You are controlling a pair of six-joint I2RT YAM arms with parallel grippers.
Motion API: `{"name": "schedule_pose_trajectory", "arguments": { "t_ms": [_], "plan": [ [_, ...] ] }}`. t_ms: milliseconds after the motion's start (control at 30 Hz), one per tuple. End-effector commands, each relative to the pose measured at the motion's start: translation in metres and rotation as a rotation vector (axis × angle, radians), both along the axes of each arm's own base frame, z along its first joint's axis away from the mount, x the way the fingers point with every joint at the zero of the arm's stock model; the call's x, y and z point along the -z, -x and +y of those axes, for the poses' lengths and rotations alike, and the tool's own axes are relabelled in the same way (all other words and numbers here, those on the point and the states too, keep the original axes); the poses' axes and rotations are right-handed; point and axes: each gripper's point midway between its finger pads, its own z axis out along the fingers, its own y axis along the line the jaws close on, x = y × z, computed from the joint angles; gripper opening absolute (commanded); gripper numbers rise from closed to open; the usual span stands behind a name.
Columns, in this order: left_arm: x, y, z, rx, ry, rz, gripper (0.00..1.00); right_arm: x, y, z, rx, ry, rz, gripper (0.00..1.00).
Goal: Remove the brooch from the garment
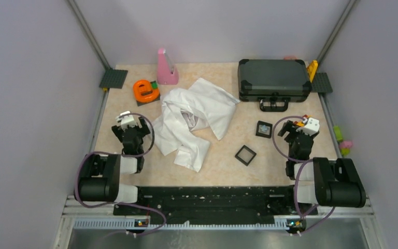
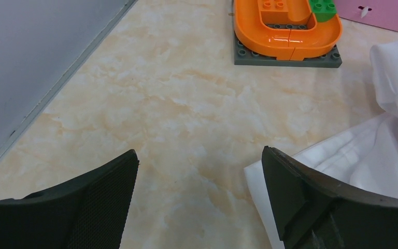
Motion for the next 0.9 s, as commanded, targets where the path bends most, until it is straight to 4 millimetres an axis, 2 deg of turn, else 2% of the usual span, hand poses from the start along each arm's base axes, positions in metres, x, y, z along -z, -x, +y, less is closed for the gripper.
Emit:
{"name": "schedule_pose_trajectory", "arguments": {
  "t_ms": [0,233,267,300,867],
  "plan": [
    [-0.032,-0.020,0.000,0.022,-0.015,-0.180,0.91,-0.029,-0.025,0.023,-0.156,0.068,-0.124,0.79],
    [-0.023,-0.034,-0.004,0.049,-0.028,-0.098,0.90,-0.020,-0.036,0.033,-0.215,0.090,-0.080,0.80],
    [-0.022,-0.034,-0.005,0.053,-0.023,-0.086,0.92,-0.018,-0.038,0.035,-0.230,0.093,-0.068,0.92],
    [-0.021,-0.034,-0.005,0.054,-0.015,-0.078,0.94,-0.018,-0.040,0.036,-0.233,0.094,-0.062,0.98],
    [-0.021,-0.035,-0.005,0.055,-0.024,-0.081,0.99,-0.017,-0.043,0.040,-0.244,0.109,-0.051,0.99]
  ]
}}
